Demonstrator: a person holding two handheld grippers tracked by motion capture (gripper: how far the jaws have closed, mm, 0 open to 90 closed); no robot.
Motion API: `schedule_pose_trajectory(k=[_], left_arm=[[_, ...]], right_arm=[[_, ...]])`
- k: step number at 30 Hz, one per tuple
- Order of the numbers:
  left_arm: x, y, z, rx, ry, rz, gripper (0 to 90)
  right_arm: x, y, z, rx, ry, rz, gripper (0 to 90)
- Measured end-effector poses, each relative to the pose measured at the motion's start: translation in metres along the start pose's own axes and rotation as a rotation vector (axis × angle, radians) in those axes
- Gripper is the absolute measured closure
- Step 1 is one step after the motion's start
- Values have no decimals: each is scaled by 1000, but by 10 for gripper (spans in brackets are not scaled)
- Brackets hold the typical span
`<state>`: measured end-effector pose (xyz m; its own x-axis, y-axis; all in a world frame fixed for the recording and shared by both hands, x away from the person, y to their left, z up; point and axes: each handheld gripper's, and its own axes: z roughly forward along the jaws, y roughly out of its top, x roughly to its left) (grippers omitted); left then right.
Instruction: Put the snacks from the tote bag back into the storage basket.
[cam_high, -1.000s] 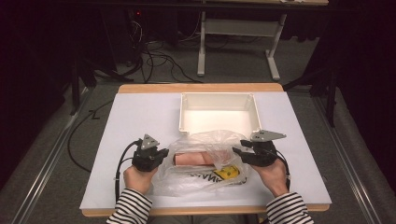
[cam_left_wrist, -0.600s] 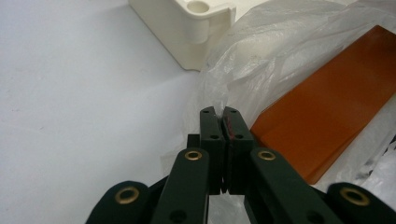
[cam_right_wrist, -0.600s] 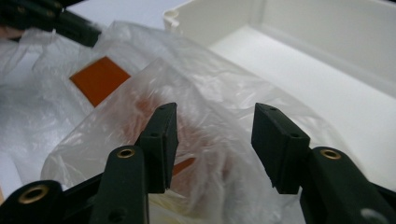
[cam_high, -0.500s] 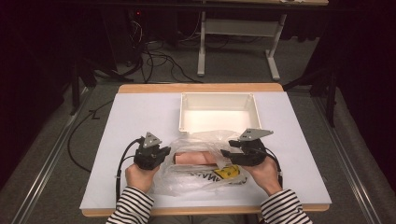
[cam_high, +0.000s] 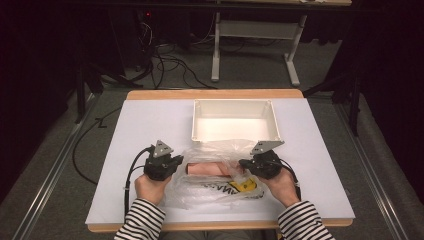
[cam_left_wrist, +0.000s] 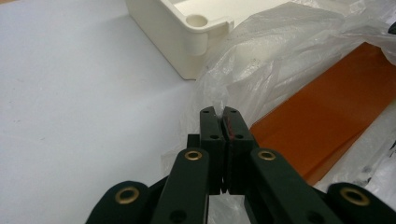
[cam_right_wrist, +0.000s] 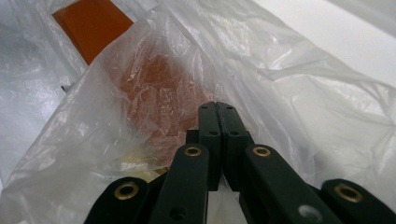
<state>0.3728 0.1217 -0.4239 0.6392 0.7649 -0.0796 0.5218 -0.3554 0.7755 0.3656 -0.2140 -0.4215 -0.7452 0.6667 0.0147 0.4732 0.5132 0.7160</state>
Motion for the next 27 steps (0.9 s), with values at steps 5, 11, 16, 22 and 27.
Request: schedule_pose_trajectory(k=[5, 11, 16, 22, 27], left_arm=[[0, 0, -1, -12, 8, -2, 889], [4, 1, 2, -33, 39, -5, 891], [6, 2, 7, -25, 47, -6, 891], [5, 5, 10, -22, 51, 6, 891], [1, 7, 12, -22, 45, 19, 891]], right_arm=[[-5, 0, -9, -51, -24, 28, 900], [-17, -5, -12, -51, -66, 77, 900], [-28, -9, -13, -40, -108, 102, 900], [-33, -12, -11, -35, -119, 117, 900], [-25, -9, -15, -84, -71, 115, 636]])
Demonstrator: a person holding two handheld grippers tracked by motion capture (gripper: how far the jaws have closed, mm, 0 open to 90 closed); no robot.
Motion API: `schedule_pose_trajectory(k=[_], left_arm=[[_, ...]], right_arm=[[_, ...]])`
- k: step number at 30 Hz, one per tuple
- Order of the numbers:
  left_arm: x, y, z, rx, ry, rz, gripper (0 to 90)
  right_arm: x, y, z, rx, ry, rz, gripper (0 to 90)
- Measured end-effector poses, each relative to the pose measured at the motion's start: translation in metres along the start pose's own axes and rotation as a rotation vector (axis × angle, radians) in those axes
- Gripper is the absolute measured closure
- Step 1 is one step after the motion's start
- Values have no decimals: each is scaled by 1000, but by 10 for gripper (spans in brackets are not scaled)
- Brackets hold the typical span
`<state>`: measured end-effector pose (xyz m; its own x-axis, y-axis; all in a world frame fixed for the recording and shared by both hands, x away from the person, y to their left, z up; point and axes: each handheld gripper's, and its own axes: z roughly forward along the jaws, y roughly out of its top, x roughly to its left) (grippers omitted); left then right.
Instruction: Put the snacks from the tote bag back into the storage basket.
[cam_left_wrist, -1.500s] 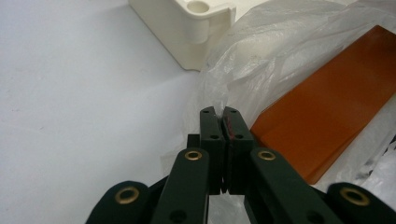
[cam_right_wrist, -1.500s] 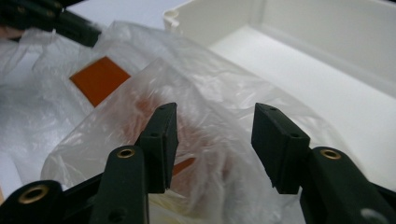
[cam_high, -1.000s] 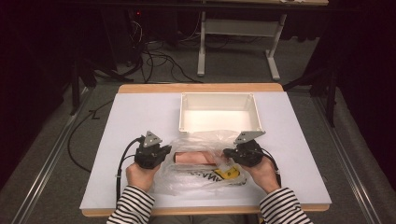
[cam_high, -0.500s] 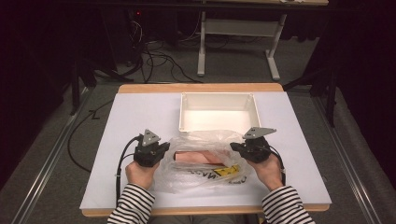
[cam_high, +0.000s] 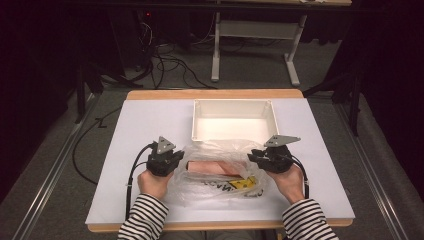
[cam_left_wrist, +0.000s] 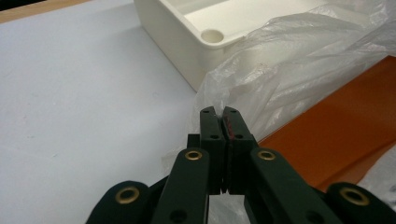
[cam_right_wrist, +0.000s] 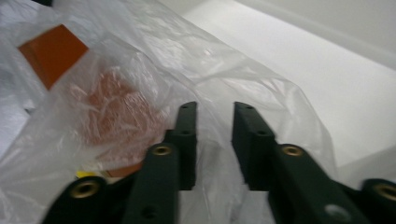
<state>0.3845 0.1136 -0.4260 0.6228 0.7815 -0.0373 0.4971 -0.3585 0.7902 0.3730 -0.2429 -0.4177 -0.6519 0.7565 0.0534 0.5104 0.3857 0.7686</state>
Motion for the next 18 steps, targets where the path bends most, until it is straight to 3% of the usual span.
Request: schedule_pose_trajectory(k=[3, 9, 10, 15, 18], left_arm=[[-1, 1, 1, -1, -2, 6, 891], [-4, 4, 3, -6, -8, 12, 891], [-4, 5, 2, -6, -5, 16, 891], [-3, 6, 4, -15, -8, 9, 891], [-2, 6, 6, -13, -1, 8, 891]], right_arm=[[5, 3, 3, -5, 16, -6, 517], [8, 5, 15, 25, 65, 9, 483], [8, 5, 16, 25, 70, 8, 513], [12, 5, 16, 59, 56, -48, 877], [9, 5, 13, 33, 30, -44, 900]])
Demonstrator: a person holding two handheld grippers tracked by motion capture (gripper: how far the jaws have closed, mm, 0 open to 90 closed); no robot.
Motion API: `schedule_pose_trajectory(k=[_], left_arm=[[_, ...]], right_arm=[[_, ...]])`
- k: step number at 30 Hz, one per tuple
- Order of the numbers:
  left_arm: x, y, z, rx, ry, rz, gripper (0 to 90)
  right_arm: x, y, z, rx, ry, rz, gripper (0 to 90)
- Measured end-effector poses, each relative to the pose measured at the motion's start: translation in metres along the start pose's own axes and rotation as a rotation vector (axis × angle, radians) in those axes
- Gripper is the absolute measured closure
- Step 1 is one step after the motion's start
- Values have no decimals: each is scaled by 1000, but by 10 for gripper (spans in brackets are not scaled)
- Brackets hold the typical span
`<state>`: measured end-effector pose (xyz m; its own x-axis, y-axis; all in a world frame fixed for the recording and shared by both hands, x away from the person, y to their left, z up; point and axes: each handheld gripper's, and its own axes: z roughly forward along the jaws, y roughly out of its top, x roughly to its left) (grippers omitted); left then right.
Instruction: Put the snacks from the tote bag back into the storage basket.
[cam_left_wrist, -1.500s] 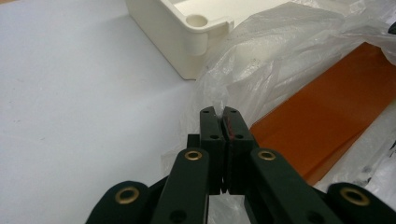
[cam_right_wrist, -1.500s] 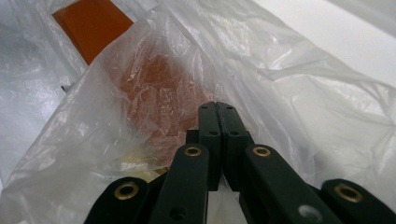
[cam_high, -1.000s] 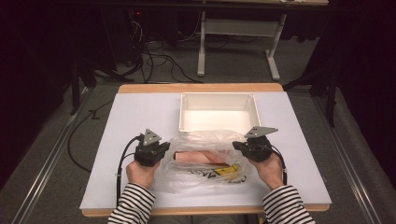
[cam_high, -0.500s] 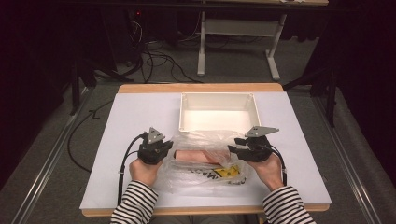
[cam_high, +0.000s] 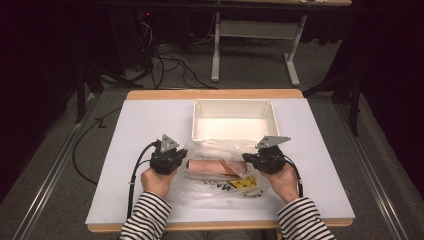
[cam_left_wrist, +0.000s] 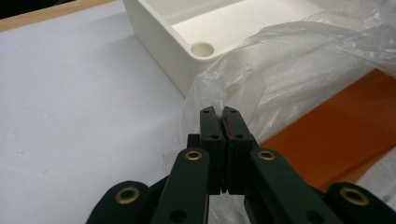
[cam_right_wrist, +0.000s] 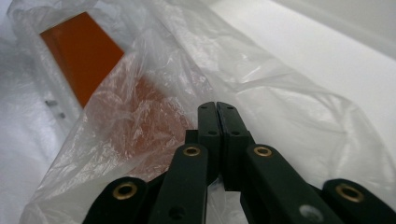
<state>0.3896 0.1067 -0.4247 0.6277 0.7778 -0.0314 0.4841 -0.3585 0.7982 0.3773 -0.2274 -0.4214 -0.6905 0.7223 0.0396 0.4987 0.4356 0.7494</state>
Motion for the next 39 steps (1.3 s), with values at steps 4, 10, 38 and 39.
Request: schedule_pose_trajectory(k=[4, 10, 38, 39], left_arm=[[3, -1, 6, 16, 6, -4, 891], [3, -3, 22, 65, 14, 5, 891], [-32, -22, -37, 67, -27, 101, 486], [-34, -24, -35, 77, -31, 106, 488]], right_arm=[[-7, -2, 3, 23, -63, 9, 900], [-16, -8, 18, 99, -92, 22, 900], [-20, -45, 33, 58, -108, 20, 877], [-19, -46, 33, 57, -111, 22, 877]])
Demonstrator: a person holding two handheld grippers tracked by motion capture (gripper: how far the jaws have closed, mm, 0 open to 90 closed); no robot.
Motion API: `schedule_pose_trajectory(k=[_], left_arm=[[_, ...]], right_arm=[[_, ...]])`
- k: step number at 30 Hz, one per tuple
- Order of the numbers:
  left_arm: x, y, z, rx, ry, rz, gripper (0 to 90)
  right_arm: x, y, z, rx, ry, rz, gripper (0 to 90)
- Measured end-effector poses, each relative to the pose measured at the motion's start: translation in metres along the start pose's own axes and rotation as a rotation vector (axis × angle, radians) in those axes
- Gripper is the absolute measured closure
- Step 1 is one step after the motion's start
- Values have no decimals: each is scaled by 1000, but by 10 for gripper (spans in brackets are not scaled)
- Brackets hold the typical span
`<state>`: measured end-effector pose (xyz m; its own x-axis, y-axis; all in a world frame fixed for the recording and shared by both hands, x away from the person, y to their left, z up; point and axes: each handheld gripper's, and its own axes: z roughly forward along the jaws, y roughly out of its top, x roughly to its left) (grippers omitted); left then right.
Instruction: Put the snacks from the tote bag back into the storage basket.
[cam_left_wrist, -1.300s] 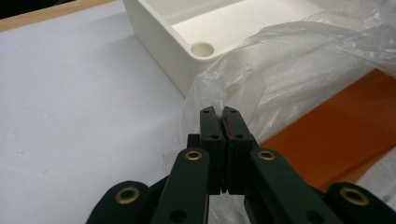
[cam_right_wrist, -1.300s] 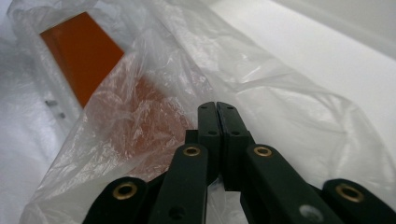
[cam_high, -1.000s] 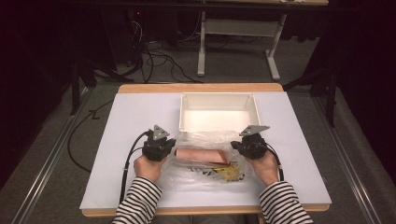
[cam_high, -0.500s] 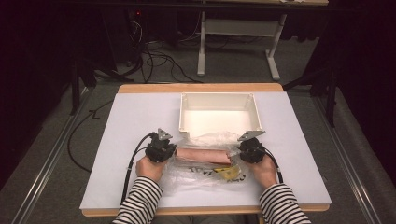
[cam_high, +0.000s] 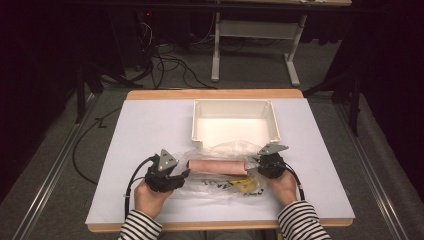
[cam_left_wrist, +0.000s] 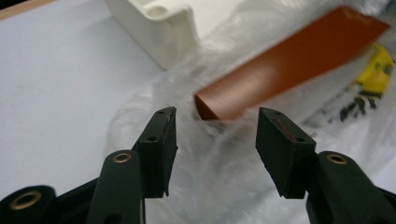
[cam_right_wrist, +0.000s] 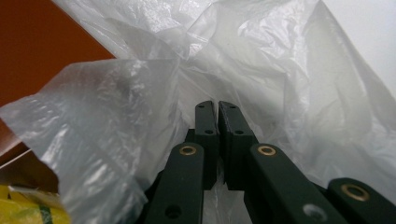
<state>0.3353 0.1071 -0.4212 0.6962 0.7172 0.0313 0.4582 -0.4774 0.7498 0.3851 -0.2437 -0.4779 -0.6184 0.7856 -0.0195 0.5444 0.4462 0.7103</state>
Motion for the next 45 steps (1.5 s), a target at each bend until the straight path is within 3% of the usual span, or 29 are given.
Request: schedule_pose_trajectory(k=[4, 7, 12, 17, 19, 21, 23, 25, 29, 38, 45], left_arm=[[-1, -8, 13, 45, -7, -2, 543], [1, -13, 20, 68, -35, -7, 679], [0, -19, 22, 114, -44, 10, 872], [-2, -33, 26, 174, -35, 40, 900], [-3, -40, 25, 156, -36, 34, 900], [-4, -41, 23, 153, -37, 26, 894], [-6, -40, 21, 137, -36, 24, 829], [-7, -38, 16, 107, -56, 21, 747], [-7, -28, 1, 30, -84, 3, 694], [-2, -12, -26, -81, -6, -16, 501], [8, -8, -20, -59, 34, -29, 460]], right_arm=[[0, 0, 0, -2, 3, 0, 877], [0, -1, 0, -6, -1, -1, 877], [0, -2, 0, -11, 0, -1, 877], [-1, -2, -1, -1, 7, -2, 877], [-2, -2, -1, -7, 9, 2, 877], [-2, -2, -1, -6, 9, 2, 877], [-3, -2, -1, -5, 15, 10, 876], [-3, 0, -1, 3, 18, 22, 855], [2, 2, -3, 7, 3, 7, 769], [2, 10, -19, -28, -9, 19, 655], [0, 19, -47, -93, -4, 31, 621]])
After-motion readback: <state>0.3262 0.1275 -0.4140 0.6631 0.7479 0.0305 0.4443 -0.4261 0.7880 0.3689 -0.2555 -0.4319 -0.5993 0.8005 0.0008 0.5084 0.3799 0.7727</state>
